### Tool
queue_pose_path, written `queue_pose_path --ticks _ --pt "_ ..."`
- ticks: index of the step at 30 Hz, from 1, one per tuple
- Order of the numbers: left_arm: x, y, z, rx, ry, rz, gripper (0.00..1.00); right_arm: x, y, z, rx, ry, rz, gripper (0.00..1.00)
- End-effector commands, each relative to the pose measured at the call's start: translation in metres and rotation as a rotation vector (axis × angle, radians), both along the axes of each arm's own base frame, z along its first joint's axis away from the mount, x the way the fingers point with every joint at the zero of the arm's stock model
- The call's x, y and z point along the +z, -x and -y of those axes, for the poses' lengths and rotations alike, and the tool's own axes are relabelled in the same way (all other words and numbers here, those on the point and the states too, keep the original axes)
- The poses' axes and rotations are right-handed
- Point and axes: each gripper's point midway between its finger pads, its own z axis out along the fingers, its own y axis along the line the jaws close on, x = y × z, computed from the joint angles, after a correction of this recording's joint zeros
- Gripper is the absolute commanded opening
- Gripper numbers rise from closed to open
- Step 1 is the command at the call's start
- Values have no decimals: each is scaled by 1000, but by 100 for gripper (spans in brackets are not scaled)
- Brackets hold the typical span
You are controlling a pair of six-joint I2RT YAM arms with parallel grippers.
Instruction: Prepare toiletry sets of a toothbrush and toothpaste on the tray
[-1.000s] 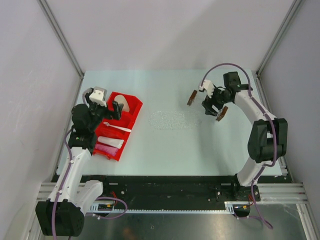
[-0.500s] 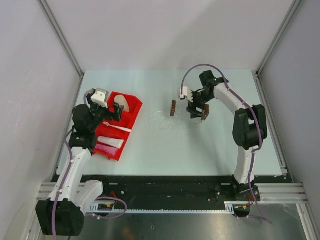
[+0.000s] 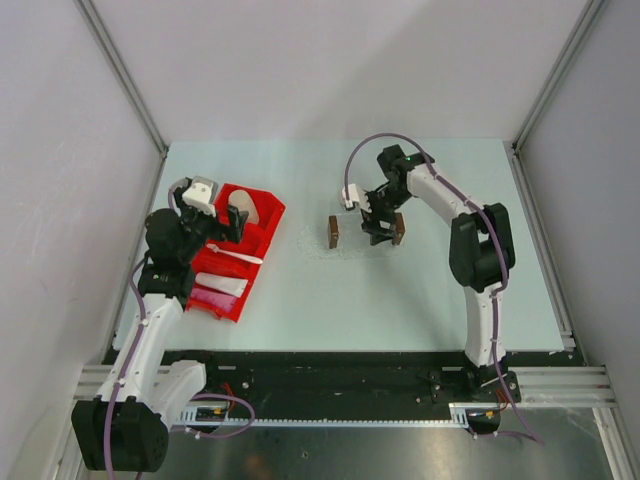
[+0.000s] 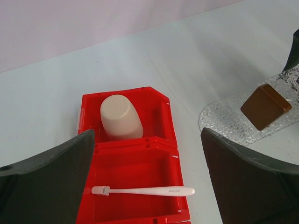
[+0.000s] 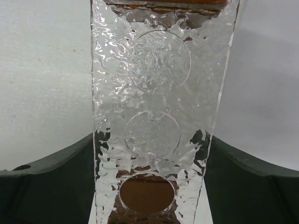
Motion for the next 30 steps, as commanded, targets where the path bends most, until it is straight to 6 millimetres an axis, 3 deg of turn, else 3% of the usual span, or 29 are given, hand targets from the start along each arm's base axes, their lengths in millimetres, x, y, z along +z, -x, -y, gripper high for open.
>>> queue_pose_path --ticks 1,9,30 --pt "4 -1 -3 -13 -47 38 100 9 -1 -9 28 -17 9 36" --pt "4 -1 -2 -19 -46 40 100 -3 0 -12 -3 7 -11 36" --pt "3 1 -1 -24 -48 41 100 -13 0 -12 -44 20 -25 38"
